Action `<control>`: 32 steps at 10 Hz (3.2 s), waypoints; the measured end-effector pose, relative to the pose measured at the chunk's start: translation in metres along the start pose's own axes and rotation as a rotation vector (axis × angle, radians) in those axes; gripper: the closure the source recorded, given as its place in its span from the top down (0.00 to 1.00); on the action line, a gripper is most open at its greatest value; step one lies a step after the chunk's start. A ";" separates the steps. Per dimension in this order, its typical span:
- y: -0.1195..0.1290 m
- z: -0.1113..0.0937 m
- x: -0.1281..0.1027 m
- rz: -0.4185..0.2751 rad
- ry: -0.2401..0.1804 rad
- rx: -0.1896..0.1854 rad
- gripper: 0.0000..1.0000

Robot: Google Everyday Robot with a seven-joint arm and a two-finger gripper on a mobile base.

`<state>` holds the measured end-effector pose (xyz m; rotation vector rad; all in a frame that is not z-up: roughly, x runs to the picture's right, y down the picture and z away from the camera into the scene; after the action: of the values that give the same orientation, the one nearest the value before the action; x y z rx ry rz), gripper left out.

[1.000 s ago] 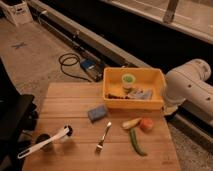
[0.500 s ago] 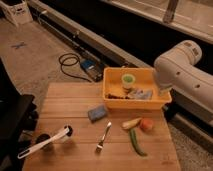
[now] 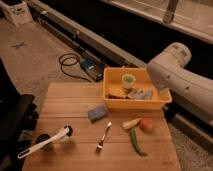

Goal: Place eraser in tray

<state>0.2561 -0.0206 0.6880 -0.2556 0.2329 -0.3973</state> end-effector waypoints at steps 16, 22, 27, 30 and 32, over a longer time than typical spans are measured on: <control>-0.035 0.155 -0.019 -0.191 -0.051 -0.021 0.65; -0.045 0.209 -0.049 -0.254 -0.213 -0.051 0.65; -0.042 0.215 -0.051 -0.257 -0.234 -0.069 0.65; -0.066 0.228 -0.071 -0.334 -0.242 -0.041 0.65; -0.069 0.235 -0.076 -0.369 -0.248 -0.045 0.65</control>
<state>0.2282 -0.0043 0.9426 -0.3911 -0.0520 -0.7196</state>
